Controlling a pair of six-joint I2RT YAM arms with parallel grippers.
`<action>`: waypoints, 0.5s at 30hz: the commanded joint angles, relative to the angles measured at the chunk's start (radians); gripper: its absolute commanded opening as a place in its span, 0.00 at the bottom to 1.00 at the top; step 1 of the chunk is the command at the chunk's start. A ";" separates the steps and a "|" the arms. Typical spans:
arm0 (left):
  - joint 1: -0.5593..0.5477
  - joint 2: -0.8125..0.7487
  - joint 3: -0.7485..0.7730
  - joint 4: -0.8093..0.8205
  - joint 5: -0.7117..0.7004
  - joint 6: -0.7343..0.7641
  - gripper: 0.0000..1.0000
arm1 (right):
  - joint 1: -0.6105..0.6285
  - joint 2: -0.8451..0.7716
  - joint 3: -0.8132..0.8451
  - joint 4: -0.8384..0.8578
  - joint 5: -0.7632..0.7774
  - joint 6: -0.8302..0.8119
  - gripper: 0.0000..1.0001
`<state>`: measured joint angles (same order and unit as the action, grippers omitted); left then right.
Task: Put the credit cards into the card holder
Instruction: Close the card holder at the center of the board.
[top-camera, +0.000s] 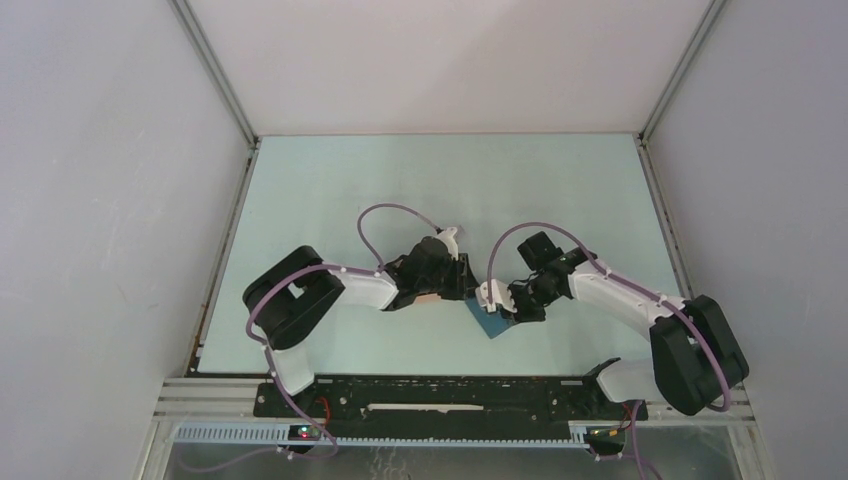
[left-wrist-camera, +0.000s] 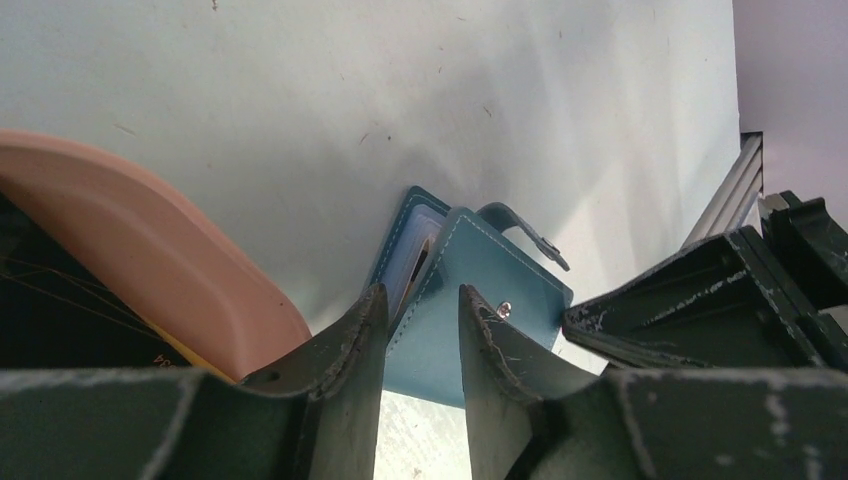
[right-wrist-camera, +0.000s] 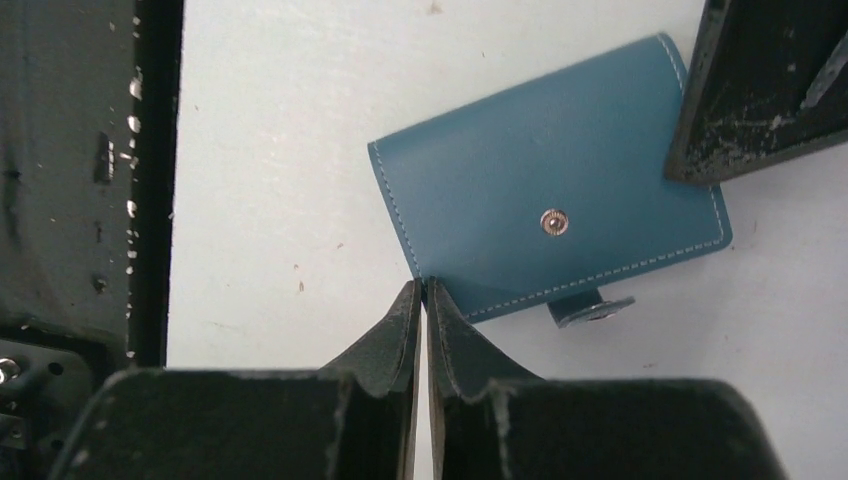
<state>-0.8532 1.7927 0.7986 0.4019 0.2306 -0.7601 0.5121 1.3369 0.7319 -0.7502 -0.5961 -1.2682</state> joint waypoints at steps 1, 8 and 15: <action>-0.003 -0.019 -0.027 -0.012 0.022 -0.004 0.37 | -0.002 0.011 0.003 0.009 0.079 0.011 0.12; -0.080 -0.040 -0.076 -0.009 0.025 -0.064 0.36 | -0.063 0.011 0.003 -0.005 0.097 0.004 0.14; -0.121 -0.116 -0.144 0.010 -0.058 -0.110 0.37 | -0.134 -0.064 0.019 -0.093 -0.088 -0.040 0.25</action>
<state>-0.9581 1.7622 0.7139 0.4206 0.2325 -0.8383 0.4118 1.3407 0.7319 -0.7685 -0.5354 -1.2713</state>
